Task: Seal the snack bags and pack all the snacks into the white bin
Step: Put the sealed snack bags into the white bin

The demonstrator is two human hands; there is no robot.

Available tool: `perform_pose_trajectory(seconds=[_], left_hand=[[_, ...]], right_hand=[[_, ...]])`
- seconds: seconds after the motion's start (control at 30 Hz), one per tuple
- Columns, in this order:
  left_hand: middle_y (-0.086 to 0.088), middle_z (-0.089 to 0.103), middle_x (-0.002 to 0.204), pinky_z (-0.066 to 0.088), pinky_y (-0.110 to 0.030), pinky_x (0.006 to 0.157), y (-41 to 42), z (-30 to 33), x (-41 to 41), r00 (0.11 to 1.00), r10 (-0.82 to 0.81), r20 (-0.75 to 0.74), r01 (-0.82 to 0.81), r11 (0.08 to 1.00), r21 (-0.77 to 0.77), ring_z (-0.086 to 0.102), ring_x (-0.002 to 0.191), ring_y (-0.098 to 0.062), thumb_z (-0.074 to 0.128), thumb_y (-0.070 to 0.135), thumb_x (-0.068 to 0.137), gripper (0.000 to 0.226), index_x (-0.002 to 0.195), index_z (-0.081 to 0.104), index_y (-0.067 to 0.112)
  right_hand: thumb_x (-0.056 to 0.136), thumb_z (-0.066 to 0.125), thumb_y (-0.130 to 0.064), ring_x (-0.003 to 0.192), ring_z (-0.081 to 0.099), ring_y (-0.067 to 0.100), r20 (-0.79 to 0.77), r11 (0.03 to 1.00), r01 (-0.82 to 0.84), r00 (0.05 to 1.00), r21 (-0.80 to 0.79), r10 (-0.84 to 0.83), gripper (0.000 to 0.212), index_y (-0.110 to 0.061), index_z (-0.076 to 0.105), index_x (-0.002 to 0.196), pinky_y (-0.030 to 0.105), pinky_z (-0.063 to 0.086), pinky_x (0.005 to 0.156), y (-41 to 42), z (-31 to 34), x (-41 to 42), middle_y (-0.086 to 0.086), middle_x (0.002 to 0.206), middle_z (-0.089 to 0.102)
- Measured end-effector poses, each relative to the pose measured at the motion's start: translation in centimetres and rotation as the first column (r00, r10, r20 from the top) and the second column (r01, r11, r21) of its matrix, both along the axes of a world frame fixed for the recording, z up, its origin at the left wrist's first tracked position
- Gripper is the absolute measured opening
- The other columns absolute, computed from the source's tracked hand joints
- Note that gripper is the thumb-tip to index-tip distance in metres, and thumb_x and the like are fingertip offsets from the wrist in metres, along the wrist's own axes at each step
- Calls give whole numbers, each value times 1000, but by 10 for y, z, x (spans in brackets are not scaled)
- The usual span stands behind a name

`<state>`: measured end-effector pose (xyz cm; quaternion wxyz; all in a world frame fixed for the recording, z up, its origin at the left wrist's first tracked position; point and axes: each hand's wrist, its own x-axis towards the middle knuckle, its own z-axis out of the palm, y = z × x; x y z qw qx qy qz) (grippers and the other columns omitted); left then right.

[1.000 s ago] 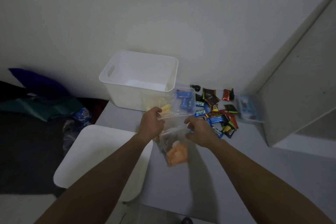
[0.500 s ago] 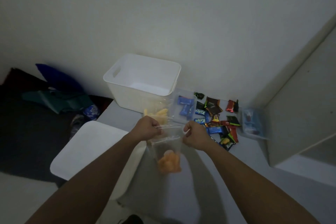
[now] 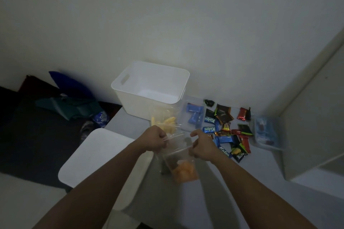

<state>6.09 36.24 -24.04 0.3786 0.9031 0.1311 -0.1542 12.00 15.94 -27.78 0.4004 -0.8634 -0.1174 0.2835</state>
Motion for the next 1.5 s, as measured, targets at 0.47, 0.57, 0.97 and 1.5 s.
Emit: perform_pose_trajectory(seconds=[0.47,0.57,0.97,1.5], left_hand=[[-14,61,63,54,-29,46,48,157,72,991,85,101,-63,977,-205,62,48,-22,64,2,83,13,86,67,-10],[-19,62,75,58,-33,51,68,176,100,971,165,175,-117,960,-255,64,56,-24,62,2,84,15,92,66,-10],[-27,66,81,60,-42,53,109,102,218,935,352,51,-320,895,-311,71,65,-35,59,-11,78,16,91,64,-16],[-19,71,98,58,-38,73,86,36,241,990,126,59,-110,970,-218,69,88,-33,56,34,92,38,99,70,0]], right_hand=[[88,61,-1,66,65,19,174,973,2,984,229,-43,8,3,65,93,34,60,58,16,199,73,15,83,65],[85,61,3,68,69,25,199,936,91,966,340,-166,9,3,61,93,37,60,55,46,217,99,23,89,64],[81,54,8,70,72,34,205,972,200,953,126,-223,20,-8,65,80,45,61,65,157,150,195,20,93,67],[74,58,-9,96,65,33,288,972,216,940,-92,-182,46,-13,59,120,46,57,85,142,94,221,15,118,61]])
